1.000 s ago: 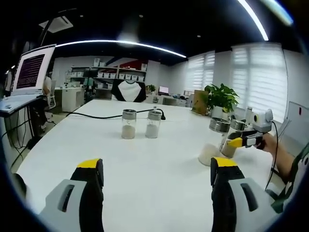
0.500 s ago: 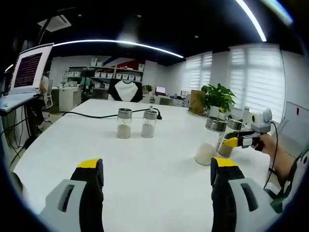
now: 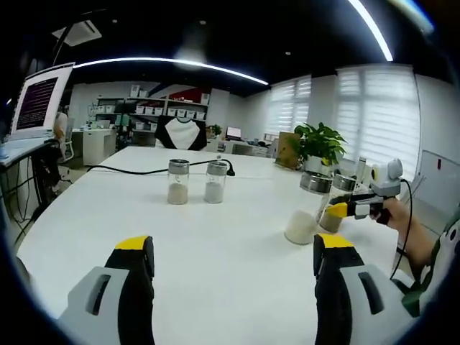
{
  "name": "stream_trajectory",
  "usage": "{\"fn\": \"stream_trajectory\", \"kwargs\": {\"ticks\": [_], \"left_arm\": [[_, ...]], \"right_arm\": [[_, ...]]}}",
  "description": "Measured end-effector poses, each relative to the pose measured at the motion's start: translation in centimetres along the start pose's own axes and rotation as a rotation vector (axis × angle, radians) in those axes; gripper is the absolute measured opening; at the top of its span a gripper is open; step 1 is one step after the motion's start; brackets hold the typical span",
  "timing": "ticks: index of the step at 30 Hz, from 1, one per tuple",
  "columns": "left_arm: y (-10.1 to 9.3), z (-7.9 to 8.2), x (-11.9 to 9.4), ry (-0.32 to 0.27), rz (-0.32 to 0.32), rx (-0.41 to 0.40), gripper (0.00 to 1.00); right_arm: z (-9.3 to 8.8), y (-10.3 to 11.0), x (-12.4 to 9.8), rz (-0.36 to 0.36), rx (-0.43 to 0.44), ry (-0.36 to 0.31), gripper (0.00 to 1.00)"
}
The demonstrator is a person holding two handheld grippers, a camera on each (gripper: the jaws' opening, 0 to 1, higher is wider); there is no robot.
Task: Rotate the seasoning bottle until the label or dispensing opening points toward the visible target arrow and the bottle remains upright within the marked orientation range
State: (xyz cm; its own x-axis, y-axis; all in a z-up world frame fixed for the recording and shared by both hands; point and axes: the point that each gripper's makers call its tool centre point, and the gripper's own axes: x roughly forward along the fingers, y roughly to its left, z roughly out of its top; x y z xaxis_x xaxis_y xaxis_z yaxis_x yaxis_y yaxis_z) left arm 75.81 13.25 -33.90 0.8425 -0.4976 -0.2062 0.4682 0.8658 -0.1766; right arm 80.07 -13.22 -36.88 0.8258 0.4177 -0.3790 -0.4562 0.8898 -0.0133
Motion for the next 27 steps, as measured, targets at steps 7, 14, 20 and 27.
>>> {"fn": "stream_trajectory", "kwargs": {"ticks": [7, 14, 20, 27], "left_arm": [[0.06, 0.18, -0.06, -0.012, -0.004, -0.008, 0.97], [0.04, 0.22, -0.09, -0.020, -0.007, -0.018, 0.96], [-0.09, 0.15, 0.01, -0.017, -0.012, -0.019, 0.96], [-0.11, 0.25, 0.03, -0.017, -0.014, -0.019, 0.96]], "right_arm": [[-0.10, -0.13, -0.01, -0.035, 0.003, 0.001, 0.42], [-0.18, -0.34, -0.01, -0.084, 0.022, 0.003, 0.42], [-0.21, -0.59, 0.09, -0.141, 0.033, 0.001, 0.42], [-0.14, -0.82, 0.07, -0.207, 0.060, -0.021, 0.42]]}}
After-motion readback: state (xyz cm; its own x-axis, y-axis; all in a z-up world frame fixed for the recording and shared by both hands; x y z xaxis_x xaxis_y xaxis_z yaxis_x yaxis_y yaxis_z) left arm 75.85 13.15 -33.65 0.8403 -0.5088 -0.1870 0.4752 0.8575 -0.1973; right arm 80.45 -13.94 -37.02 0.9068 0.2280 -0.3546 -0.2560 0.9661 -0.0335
